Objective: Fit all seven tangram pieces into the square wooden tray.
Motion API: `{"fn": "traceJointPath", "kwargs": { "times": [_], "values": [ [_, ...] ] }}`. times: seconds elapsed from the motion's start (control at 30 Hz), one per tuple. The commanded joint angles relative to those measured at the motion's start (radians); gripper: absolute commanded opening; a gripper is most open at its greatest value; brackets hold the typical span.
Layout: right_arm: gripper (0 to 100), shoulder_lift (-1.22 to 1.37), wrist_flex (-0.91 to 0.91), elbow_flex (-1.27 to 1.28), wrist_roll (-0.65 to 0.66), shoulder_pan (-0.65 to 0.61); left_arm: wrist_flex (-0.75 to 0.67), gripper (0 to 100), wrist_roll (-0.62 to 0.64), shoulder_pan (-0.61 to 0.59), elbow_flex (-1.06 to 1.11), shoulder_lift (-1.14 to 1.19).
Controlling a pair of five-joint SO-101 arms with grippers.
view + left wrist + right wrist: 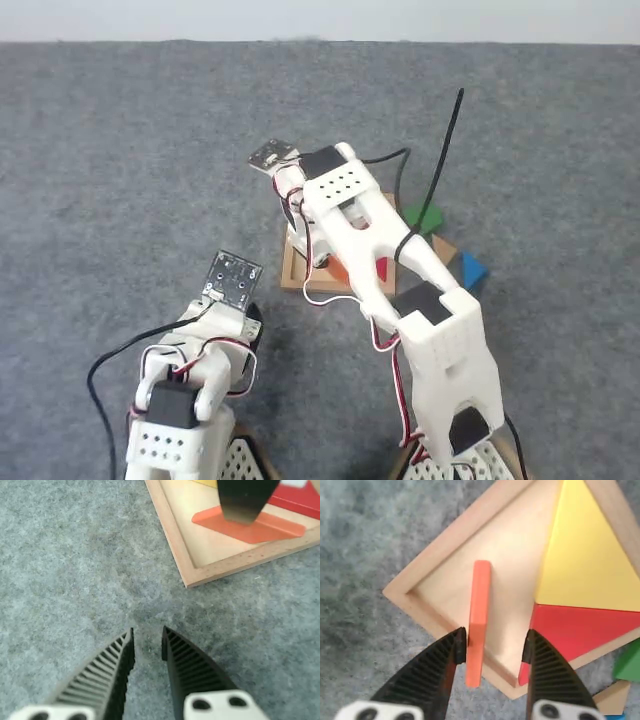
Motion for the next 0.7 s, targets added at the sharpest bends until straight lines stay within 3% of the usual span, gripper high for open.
{"fn": "traceJointPath", "kwargs": {
  "times": [0.0, 0.43, 0.67],
  "values": [
    [17.7, -0.091, 0.019, -0.055, 0.012, 0.027, -0.003, 9, 0.006, 0.002, -0.007, 0.002],
    [17.7, -0.007, -0.045, -0.04, 0.048, 0.131, -0.003, 9, 0.006, 0.002, -0.007, 0.002],
    [17.6, -0.223, 0.036, 0.003, 0.043, 0.14, -0.003, 9, 0.006, 0.002, -0.007, 0.002]
  ]
}}
